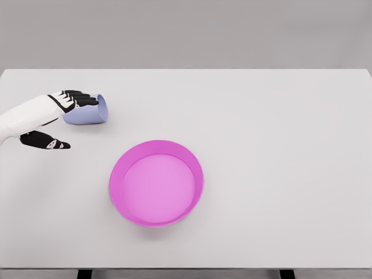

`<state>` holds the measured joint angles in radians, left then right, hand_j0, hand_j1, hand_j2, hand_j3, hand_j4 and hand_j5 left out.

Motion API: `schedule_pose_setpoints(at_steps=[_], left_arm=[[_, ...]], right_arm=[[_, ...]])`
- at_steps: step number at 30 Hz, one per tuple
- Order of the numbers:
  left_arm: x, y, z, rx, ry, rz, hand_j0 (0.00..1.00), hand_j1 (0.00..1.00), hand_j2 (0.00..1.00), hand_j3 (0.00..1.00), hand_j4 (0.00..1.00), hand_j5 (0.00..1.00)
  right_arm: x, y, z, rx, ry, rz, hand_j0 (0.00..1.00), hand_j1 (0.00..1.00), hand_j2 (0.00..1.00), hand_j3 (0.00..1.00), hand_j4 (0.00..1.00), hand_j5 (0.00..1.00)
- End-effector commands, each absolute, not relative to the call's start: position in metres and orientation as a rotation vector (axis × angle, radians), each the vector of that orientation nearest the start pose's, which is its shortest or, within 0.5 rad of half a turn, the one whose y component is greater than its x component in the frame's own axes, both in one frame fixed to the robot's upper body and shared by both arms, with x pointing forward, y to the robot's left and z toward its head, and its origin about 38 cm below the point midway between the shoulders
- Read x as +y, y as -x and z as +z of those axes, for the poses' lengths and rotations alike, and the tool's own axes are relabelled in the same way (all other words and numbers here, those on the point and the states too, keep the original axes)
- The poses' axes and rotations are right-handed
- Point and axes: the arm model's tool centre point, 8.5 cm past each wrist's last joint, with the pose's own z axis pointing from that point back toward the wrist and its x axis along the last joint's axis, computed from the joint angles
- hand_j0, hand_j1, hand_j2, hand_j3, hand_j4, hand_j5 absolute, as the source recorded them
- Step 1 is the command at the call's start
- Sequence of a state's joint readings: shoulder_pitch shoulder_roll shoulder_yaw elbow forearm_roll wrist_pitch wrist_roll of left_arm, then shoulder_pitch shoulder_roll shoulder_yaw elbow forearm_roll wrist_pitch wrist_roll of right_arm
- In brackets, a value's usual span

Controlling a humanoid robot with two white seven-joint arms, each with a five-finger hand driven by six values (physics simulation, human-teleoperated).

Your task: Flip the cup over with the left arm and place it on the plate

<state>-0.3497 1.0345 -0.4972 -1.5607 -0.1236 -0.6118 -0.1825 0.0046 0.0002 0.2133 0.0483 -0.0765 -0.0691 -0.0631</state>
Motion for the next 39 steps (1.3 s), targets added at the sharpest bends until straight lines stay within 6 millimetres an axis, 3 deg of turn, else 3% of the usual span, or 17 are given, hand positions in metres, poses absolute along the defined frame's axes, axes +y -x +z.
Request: schedule_pose_setpoints(at_steps=[1,12,17,20,22,24,27,31,39], left_arm=[[0.362,-0.379,0.221,-1.701,-0.339,-1.672,1.0,1.0,1.0,1.0,1.0,1.0],[0.364,-0.384,0.229,-1.76,-0.306,-1.57,1.0,1.0,1.0,1.0,1.0,1.0],[0.343,-0.375,0.233,-1.812,-0.267,-1.606,1.0,1.0,1.0,1.0,1.0,1.0],[0.345,-0.374,0.224,-1.75,-0.203,-1.617,1.0,1.0,1.0,1.0,1.0,1.0],[0.342,-0.394,0.196,-1.706,-0.112,-1.484,1.0,1.0,1.0,1.0,1.0,1.0],[0.359,-0.415,0.196,-1.679,-0.168,-1.429,1.0,1.0,1.0,1.0,1.0,1.0],[0.363,-0.447,0.179,-1.612,-0.182,-1.354,1.0,1.0,1.0,1.0,1.0,1.0],[0.346,-0.45,0.153,-1.513,-0.158,-1.346,1.0,1.0,1.0,1.0,1.0,1.0],[0.354,-0.462,0.162,-1.498,-0.215,-1.348,1.0,1.0,1.0,1.0,1.0,1.0]], right_arm=[[-0.279,0.01,-0.26,-0.017,0.15,0.14,1.0,1.0,1.0,1.0,1.0,1.0],[-0.28,0.017,-0.259,-0.002,0.154,0.134,1.0,1.0,1.0,1.0,1.0,1.0],[-0.28,0.017,-0.259,-0.002,0.154,0.134,1.0,1.0,1.0,1.0,1.0,1.0],[-0.28,0.017,-0.259,-0.002,0.154,0.134,1.0,1.0,1.0,1.0,1.0,1.0],[-0.28,0.017,-0.259,-0.002,0.153,0.134,1.0,1.0,1.0,1.0,1.0,1.0],[-0.28,0.017,-0.259,-0.002,0.153,0.134,1.0,1.0,1.0,1.0,1.0,1.0],[-0.28,0.017,-0.259,-0.002,0.154,0.134,1.0,1.0,1.0,1.0,1.0,1.0],[-0.28,0.017,-0.259,-0.002,0.154,0.134,1.0,1.0,1.0,1.0,1.0,1.0],[-0.28,0.017,-0.259,-0.002,0.154,0.134,1.0,1.0,1.0,1.0,1.0,1.0]])
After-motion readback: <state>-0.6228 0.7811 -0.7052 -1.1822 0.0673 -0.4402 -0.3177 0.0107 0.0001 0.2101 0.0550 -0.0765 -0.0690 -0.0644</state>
